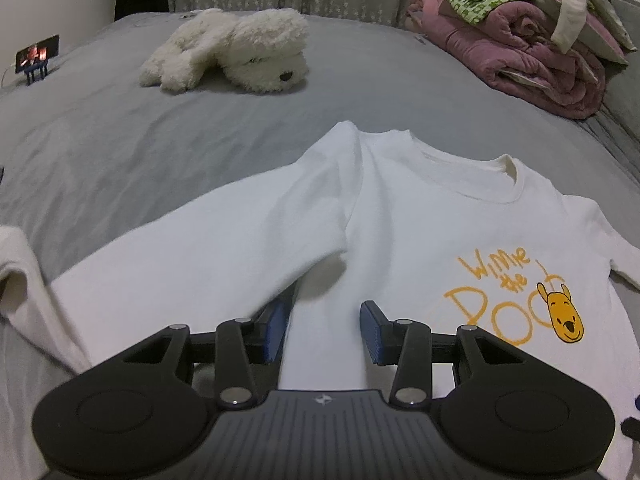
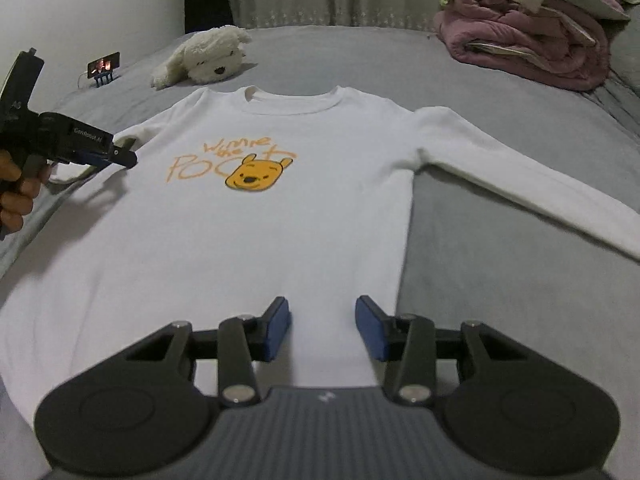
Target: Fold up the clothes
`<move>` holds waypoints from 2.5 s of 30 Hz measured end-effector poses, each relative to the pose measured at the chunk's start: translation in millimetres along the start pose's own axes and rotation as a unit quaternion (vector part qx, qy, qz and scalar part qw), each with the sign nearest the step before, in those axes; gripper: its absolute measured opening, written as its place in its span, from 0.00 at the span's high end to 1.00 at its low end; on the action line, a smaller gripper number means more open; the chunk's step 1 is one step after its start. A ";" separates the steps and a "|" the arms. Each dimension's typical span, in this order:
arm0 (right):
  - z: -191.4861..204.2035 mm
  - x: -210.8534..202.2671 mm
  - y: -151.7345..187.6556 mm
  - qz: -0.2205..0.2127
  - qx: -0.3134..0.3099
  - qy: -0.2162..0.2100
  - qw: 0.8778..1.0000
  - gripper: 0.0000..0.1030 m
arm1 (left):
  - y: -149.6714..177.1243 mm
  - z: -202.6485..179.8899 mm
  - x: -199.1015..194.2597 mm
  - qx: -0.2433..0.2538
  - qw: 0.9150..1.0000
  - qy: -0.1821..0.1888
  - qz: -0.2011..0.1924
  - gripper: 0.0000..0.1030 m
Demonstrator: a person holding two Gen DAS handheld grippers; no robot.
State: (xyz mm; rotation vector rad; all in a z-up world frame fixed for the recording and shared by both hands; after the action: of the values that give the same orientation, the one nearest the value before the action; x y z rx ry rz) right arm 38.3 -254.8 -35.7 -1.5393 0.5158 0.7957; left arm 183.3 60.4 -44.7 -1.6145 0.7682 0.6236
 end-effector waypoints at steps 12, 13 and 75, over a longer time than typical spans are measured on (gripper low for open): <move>18.0 -18.6 26.3 -0.013 0.010 0.032 0.999 0.61 | 10.7 2.0 -20.4 0.030 0.999 -0.014 -0.009 0.61; 18.9 -19.9 28.1 -0.014 0.011 0.034 0.999 0.61 | 11.6 2.8 -22.9 0.033 0.999 -0.015 -0.011 0.61; 15.8 -132.8 86.2 -0.052 0.161 0.007 0.986 0.91 | 144.4 44.4 -183.3 -0.088 0.995 0.050 -0.016 1.00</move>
State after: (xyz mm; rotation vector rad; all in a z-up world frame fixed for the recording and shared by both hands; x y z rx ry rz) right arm -115.1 -267.8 4.7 -1.2624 0.5404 0.5901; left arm -44.3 116.0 -5.5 -1.8279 0.7758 0.6059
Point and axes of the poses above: each gripper's, at about its wrist camera, not at the fingertips, and x roughly the way its jaws point, z to its left, y to its underside, the point moved 10 cm from there along x, roughly the way its jaws point, and after that the axes turned 3 degrees about -x, right-handed, at the moved point
